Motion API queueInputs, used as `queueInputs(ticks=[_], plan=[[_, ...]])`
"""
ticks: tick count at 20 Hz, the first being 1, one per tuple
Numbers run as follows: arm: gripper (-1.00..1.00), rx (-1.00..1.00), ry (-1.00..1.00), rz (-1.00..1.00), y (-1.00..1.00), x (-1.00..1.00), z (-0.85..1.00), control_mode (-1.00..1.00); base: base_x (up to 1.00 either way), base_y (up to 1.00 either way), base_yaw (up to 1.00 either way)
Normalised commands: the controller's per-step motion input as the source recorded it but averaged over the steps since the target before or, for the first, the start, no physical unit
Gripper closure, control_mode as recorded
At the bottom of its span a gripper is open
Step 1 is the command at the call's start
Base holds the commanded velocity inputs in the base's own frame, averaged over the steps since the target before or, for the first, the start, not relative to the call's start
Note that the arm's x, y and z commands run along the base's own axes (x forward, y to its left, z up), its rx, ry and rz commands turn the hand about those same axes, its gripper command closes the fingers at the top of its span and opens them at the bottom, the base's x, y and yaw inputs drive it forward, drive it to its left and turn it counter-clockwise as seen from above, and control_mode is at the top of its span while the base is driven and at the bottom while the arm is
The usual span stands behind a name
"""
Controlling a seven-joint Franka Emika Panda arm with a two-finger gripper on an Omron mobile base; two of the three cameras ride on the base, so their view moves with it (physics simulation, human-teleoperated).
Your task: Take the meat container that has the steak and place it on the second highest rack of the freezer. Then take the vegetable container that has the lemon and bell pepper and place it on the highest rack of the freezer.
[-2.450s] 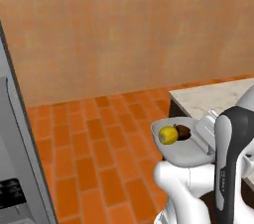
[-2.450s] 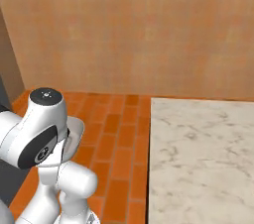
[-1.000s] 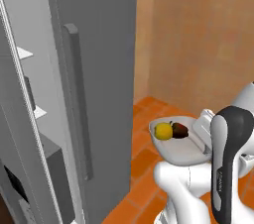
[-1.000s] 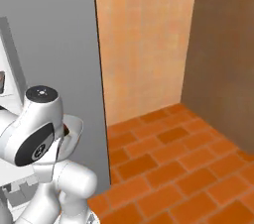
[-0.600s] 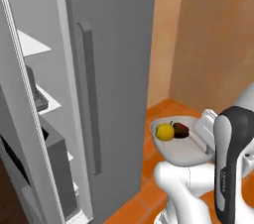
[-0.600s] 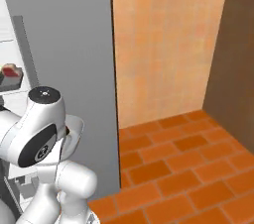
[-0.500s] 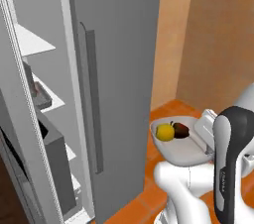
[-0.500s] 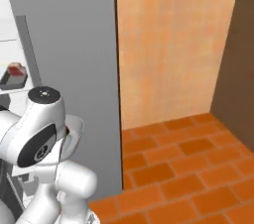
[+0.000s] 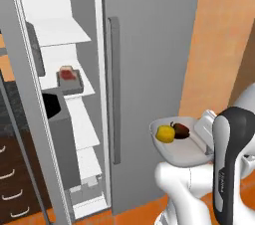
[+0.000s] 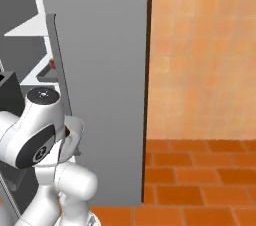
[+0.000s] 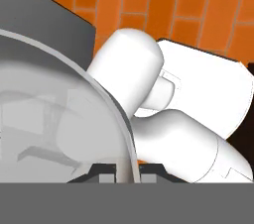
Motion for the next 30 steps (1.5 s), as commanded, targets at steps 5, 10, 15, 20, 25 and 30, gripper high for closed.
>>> queueInputs(ticks=[5, 10, 15, 20, 25, 30], plan=[[1.0, 0.0, 0.0, 0.0, 0.0, 0.0, 0.0, 1.0, 0.5, -0.02, 0.43], [1.0, 0.0, 0.0, 0.0, 0.0, 0.0, 0.0, 1.0, 0.67, 0.05, 0.24], [1.0, 0.0, 0.0, 0.0, 0.0, 0.0, 0.0, 1.0, 0.04, 0.35, 0.32], [1.0, 0.0, 0.0, 0.0, 0.0, 0.0, 0.0, 1.0, 0.58, 0.12, 0.31], [1.0, 0.0, 0.0, 0.0, 0.0, 0.0, 0.0, 1.0, 0.26, 0.53, 0.18], [1.0, 0.0, 0.0, 0.0, 0.0, 0.0, 0.0, 1.0, 0.16, 0.04, 0.1]])
